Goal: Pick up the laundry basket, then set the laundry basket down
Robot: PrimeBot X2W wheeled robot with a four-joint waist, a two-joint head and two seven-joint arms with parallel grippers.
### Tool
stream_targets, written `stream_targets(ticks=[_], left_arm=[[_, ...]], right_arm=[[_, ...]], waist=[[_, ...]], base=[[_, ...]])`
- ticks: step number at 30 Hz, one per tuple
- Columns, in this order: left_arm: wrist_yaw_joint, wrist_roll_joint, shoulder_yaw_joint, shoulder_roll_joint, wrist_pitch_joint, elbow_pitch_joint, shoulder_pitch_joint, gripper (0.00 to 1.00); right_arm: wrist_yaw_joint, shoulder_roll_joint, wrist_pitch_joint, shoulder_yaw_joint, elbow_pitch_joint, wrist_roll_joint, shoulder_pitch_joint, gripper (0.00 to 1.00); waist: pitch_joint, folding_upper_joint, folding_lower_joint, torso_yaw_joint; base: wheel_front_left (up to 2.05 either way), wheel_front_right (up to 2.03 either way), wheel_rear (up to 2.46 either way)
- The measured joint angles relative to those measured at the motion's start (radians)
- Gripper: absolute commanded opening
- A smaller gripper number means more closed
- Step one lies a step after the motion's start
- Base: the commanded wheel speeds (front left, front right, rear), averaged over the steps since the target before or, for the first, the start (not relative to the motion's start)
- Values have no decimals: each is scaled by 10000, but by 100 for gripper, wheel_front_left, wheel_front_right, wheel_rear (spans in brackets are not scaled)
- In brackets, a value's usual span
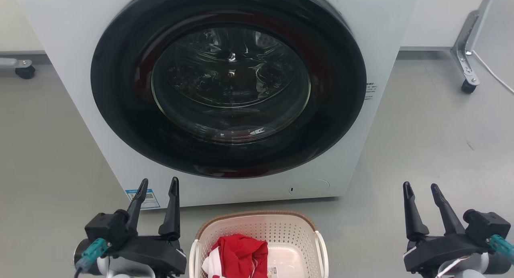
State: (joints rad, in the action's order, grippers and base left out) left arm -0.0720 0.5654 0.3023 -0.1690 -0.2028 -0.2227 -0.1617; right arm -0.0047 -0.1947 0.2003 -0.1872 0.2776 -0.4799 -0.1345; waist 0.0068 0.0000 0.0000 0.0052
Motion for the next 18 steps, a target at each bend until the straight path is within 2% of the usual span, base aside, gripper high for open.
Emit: stream_targets(ticks=[13, 18], left_arm=[[-349, -1457, 441, -69, -472, -132, -84, 100], [-351, -1530, 405, -63, -472, -219, -142, 100]], right_arm=[[-142, -50, 483, -332, 169, 1638, 0, 100], [-142, -50, 489, -316, 174, 1730, 0, 100]], waist=[[49, 0, 0, 28], [66, 0, 0, 46]], base=[[0, 0, 0], [0, 0, 0]])
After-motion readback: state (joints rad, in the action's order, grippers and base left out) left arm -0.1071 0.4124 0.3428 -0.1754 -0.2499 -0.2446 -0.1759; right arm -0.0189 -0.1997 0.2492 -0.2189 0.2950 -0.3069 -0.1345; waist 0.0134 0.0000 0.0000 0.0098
